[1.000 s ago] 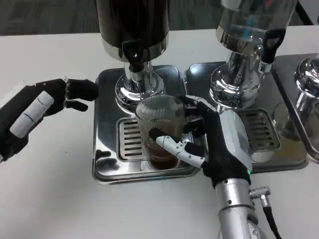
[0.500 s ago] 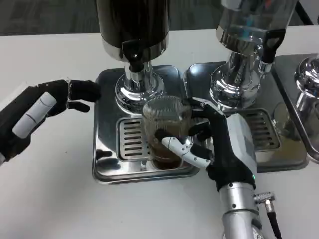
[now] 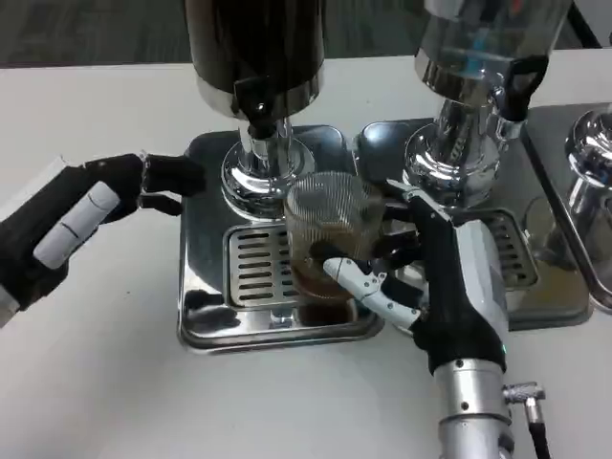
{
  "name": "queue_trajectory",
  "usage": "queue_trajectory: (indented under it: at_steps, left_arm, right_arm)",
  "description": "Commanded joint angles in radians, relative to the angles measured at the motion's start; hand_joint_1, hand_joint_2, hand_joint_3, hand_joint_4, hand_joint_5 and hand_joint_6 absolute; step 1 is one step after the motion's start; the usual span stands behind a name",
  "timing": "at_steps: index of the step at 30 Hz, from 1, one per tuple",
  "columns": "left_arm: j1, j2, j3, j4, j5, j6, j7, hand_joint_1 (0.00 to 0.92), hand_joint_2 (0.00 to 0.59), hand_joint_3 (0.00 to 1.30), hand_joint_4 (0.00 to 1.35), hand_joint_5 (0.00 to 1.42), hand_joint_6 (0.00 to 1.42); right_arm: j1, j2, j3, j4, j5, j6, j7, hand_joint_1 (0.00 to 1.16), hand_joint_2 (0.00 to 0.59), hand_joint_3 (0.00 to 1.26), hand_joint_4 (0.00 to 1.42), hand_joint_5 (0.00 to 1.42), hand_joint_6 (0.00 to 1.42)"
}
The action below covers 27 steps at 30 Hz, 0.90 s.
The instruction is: Grasp the cup under the faucet to collect the drink, then remove the cup.
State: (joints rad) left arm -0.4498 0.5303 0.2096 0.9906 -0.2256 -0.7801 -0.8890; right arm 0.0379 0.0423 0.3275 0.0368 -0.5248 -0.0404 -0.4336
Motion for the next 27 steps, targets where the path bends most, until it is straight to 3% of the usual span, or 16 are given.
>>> queue_trajectory:
  at_steps: [1, 17, 27]
  left_arm:
    - [0.027, -0.013, -0.013, -0.027, 0.002, -0.018, -0.019, 0.0, 0.143, 0.41, 0.36, 0.3, 0.38]
    - [0.105, -0.021, -0.04, -0.159, -0.012, -0.08, -0.038, 0.0, 0.142, 0.39, 0.34, 0.28, 0.37]
    - [0.185, 0.026, -0.036, -0.284, -0.014, -0.179, -0.032, 0.0, 0.147, 0.34, 0.27, 0.24, 0.36]
  right_arm:
    - [0.021, 0.009, -0.004, -0.075, 0.005, -0.043, -0.01, 0.62, 0.28, 0.49, 0.61, 0.65, 0.67]
    - [0.104, 0.0, 0.001, -0.204, 0.002, -0.048, 0.01, 0.64, 0.272, 0.51, 0.62, 0.67, 0.69]
    - [0.128, -0.005, 0.004, -0.249, 0.002, -0.052, 0.029, 0.64, 0.272, 0.52, 0.64, 0.68, 0.71]
